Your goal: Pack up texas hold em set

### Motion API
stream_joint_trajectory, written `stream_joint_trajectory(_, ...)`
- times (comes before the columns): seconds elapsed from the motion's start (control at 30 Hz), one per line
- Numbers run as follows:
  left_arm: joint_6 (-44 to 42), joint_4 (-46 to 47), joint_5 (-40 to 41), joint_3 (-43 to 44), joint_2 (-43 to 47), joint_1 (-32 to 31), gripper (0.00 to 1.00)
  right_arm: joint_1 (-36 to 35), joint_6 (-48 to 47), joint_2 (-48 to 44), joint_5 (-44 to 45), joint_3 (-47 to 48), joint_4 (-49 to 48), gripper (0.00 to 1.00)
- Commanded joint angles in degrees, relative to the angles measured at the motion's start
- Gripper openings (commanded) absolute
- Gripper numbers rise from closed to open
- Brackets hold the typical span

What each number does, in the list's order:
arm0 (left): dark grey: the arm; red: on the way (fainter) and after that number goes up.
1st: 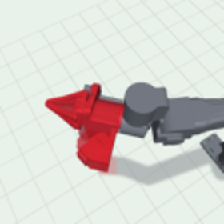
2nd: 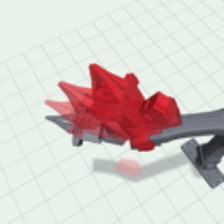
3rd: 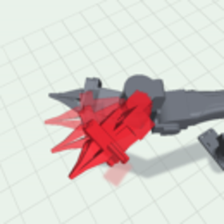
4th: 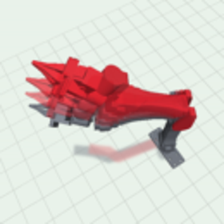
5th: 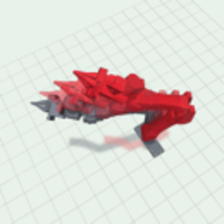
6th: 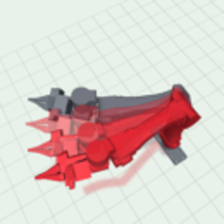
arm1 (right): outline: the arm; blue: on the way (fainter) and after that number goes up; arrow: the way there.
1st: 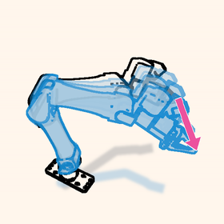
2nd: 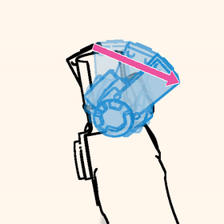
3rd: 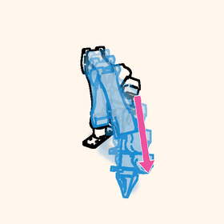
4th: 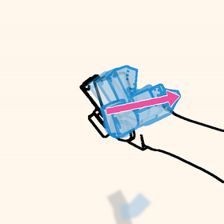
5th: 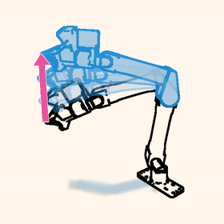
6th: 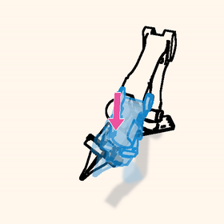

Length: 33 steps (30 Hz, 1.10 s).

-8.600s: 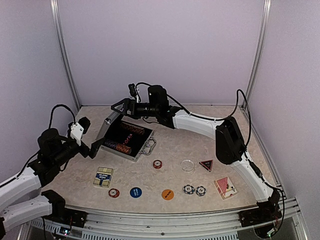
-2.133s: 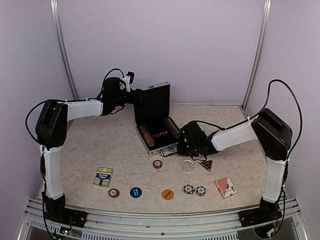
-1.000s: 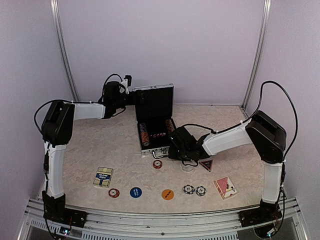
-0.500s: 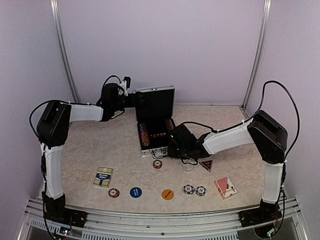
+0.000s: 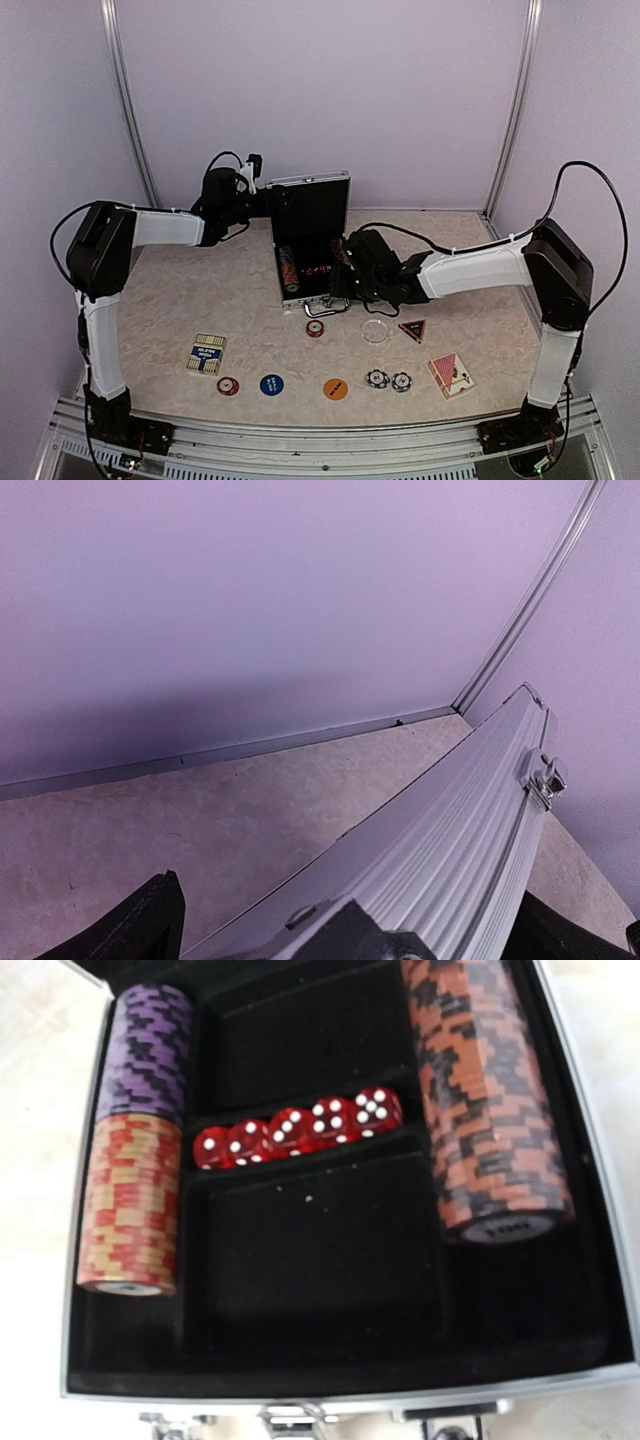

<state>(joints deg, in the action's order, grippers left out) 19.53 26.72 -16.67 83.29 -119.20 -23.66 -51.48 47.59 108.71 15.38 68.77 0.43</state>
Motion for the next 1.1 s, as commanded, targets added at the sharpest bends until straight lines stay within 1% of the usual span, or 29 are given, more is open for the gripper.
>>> stream_joint_trajectory(0.0,0.2,1.6,0.8,-1.7,2.6,-0.7,0.99,-0.7,-1.3,-2.4,0.7,0.6,0.9,0.55)
stream_joint_trajectory(0.13,0.4,1.6,1.2,-2.8,3.5,-1.2,0.99,-0.8,-2.9,-3.7,1.1,0.5,1.4,0.6)
stream_joint_trajectory(0.3,0.8,1.4,1.9,-4.6,5.2,-1.6,0.99,-0.9,-6.3,-5.3,0.9,0.6,2.2,0.72)
stream_joint_trajectory(0.4,0.6,0.8,2.4,-5.1,6.0,-1.9,0.99,-0.9,-9.2,-5.4,0.3,1.7,3.1,0.76)
stream_joint_trajectory(0.5,0.5,0.4,2.9,-5.4,6.3,-2.2,0.99,-0.9,-11.5,-4.8,0.0,4.2,5.2,0.77)
stream_joint_trajectory(0.63,0.5,0.5,3.2,-6.5,6.5,-2.7,0.99,-0.9,-13.2,-4.9,-0.6,5.2,6.2,0.77)
stream_joint_trajectory(1.07,1.0,1.7,3.4,-10.7,9.1,-4.0,0.99,-0.9,-13.7,-6.2,-2.4,2.8,6.1,0.78)
